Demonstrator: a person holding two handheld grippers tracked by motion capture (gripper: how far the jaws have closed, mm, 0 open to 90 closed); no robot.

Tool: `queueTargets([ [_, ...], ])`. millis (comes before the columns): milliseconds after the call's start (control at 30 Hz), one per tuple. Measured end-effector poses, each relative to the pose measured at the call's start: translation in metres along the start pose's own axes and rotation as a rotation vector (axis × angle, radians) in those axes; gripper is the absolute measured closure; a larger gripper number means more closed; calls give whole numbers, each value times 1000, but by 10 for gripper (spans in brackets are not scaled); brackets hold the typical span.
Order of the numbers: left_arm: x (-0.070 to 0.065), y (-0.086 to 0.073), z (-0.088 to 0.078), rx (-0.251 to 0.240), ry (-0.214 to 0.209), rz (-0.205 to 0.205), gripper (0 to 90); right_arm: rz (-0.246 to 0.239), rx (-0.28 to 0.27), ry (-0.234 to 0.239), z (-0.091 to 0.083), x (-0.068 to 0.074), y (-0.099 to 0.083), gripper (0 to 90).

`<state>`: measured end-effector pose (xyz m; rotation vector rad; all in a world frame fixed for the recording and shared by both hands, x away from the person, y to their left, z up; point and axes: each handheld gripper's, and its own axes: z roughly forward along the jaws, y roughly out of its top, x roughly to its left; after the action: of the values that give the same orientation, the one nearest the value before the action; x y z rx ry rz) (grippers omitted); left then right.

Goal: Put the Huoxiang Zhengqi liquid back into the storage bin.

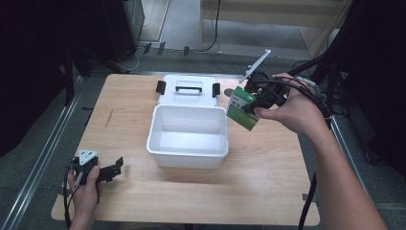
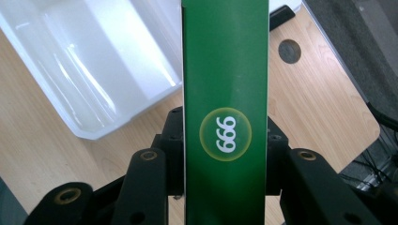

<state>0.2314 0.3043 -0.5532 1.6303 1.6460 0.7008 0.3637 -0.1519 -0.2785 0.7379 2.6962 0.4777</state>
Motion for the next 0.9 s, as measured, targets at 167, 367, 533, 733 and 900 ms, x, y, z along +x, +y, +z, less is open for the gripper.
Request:
queueTargets([
  [167,0,0,0,-1,0,0,0,-21,-11,24,-1,7,8,642],
  [367,0,0,0,2,-2,0,0,-40,-26,28,-5,14,17,643],
  [533,0,0,0,1,-1,-1,0,-66,-35,44,-2,21,24,643],
  [733,0,0,0,2,-2,-1,0,-103,-63,77,-2,32,33,642],
  [900,0,0,0,2,-3,-1,0,-133,-88,112,0,41,42,641],
])
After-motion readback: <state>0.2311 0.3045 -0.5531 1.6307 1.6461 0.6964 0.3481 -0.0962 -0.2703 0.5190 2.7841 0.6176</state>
